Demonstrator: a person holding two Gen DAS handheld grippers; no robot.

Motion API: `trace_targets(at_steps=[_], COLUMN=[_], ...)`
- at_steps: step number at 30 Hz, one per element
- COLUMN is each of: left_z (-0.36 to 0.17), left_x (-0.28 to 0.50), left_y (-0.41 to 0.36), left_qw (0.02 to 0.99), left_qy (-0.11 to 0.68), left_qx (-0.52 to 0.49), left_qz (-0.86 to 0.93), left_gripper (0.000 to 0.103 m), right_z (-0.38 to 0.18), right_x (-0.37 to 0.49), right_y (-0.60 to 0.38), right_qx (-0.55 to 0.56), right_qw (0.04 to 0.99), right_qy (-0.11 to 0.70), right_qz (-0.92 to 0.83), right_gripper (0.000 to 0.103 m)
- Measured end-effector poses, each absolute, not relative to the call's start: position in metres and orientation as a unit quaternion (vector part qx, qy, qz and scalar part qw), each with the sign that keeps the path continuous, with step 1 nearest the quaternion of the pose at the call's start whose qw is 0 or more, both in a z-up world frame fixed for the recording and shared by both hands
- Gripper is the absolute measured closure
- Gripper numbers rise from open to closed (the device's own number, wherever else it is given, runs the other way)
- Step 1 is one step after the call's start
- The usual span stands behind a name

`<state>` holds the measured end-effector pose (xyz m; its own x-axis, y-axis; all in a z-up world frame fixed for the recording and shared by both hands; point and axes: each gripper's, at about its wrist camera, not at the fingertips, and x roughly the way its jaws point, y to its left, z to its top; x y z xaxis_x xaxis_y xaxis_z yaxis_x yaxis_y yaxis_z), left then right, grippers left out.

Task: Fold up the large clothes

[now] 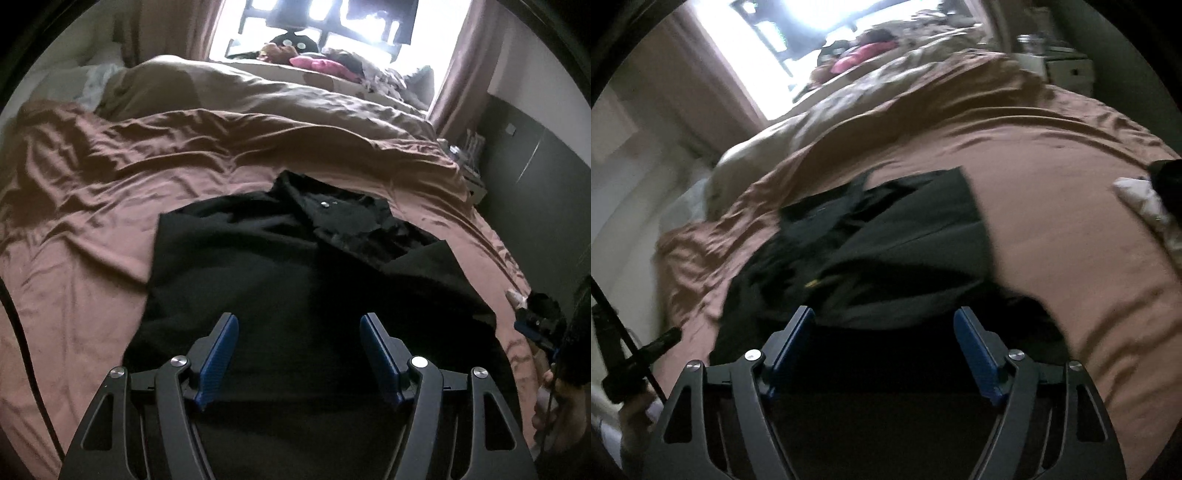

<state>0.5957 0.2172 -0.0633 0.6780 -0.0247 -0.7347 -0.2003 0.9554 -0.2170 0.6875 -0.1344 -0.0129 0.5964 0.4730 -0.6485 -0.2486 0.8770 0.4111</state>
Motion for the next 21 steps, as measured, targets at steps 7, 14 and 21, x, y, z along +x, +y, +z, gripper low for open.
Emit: trace_targets(at_steps=[7,14,21], left_z=[-0.076,-0.105,-0.120], left_x=[0.657,0.716,0.737], left_y=[0.208,0.201,0.195], left_qw=[0.903,0.888,0.882], left_qy=[0.408,0.441,0.453], left_qx=[-0.128,-0.122,-0.126], left_qz=[0.048,0.038,0.018], left_gripper=[0.033,0.033,0.033], right_z=[-0.030,-0.052,-0.065], right_x=[0.690,0.697,0.694], right_y=[-0.134,-0.118,-0.093], right_qx=[0.122,0.072,0.034], right_qw=[0.882,0.865,0.871], right_qy=[0.426,0.472,0.465], right_qz=[0.158,0.154,0.156], right_gripper=[0.028,0.036,0.038])
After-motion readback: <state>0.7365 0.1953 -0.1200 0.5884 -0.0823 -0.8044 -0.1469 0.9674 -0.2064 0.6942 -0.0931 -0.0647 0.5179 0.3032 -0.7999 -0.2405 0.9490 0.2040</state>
